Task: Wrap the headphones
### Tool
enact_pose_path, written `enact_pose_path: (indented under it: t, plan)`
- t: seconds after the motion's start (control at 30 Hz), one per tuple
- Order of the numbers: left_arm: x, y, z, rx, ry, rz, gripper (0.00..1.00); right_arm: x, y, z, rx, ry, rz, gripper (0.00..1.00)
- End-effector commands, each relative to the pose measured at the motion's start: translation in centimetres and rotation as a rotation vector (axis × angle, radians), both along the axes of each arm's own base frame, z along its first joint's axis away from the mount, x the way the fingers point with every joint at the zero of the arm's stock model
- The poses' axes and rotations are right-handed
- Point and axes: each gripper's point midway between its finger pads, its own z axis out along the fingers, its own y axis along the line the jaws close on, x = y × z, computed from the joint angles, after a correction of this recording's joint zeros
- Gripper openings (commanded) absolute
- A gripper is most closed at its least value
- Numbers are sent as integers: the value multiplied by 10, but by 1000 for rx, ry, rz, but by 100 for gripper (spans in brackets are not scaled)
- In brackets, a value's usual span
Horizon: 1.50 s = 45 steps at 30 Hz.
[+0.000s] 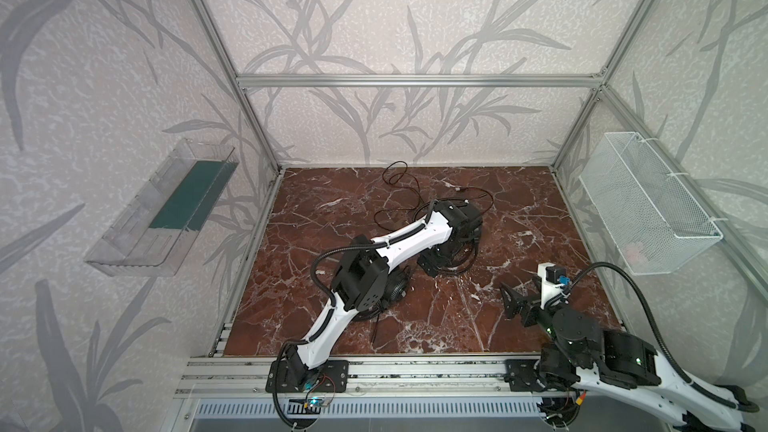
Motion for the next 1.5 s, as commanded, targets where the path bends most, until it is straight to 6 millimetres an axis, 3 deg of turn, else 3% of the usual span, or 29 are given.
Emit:
enact_pose_path:
  t: [0.0,0.93,1.0,1.2,1.47]
  plan:
    - [-5,-8,-6,-12,37,56,95,1,-3,-3,-7,-4,-14,99]
    - [9,-11,-46,38,55,89,79,-1,0,-2,21,-15,11,99]
    - [11,-12,-49,41,56,87,72,-1,1,-1,22,-16,17,99]
    - [10,-10,-56,66,71,77,70,-2,1,-1,31,-20,23,99]
    - [3,-6,-63,96,98,63,56,-2,1,-1,34,-22,23,99]
